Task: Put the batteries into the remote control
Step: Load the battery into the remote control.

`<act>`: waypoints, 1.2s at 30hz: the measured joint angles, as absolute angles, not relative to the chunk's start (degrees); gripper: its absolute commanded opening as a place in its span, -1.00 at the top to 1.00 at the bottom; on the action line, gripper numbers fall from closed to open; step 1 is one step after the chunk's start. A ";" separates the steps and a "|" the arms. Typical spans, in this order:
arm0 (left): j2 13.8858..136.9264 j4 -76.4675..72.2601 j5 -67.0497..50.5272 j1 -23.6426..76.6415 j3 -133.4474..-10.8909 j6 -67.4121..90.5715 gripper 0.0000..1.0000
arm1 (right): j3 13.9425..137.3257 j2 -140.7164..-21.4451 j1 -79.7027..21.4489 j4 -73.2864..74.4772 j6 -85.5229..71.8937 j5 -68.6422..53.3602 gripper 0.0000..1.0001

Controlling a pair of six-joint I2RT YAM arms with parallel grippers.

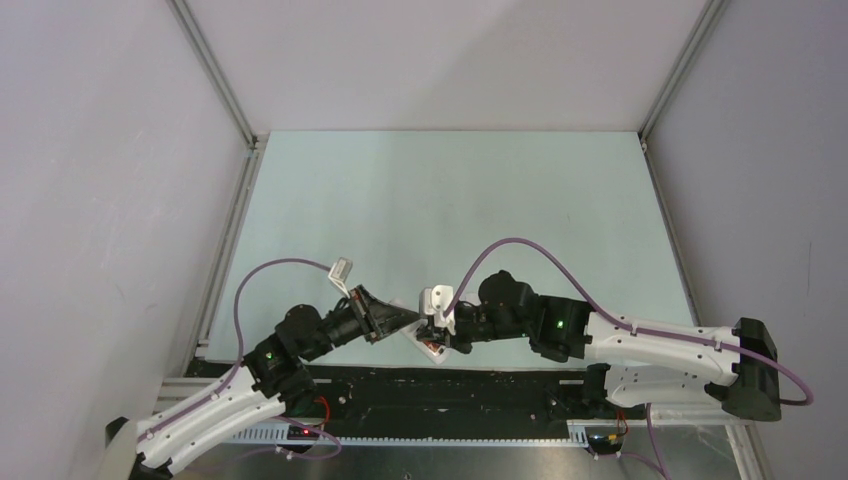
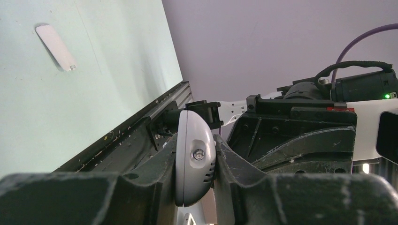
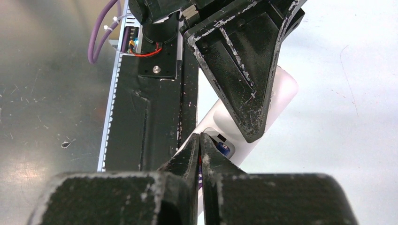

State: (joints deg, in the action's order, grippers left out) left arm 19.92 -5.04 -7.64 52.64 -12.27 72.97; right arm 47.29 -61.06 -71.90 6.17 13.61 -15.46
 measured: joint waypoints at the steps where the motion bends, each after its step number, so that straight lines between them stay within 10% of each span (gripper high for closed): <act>1: 19.92 -4.86 -7.62 52.64 -12.45 72.90 1.00 | 47.31 -61.06 -71.85 6.15 13.58 -15.55 0.91; 36: 19.70 -4.64 -7.16 52.64 -13.74 72.47 1.00 | 44.97 -57.19 -70.65 6.24 12.05 -19.86 1.00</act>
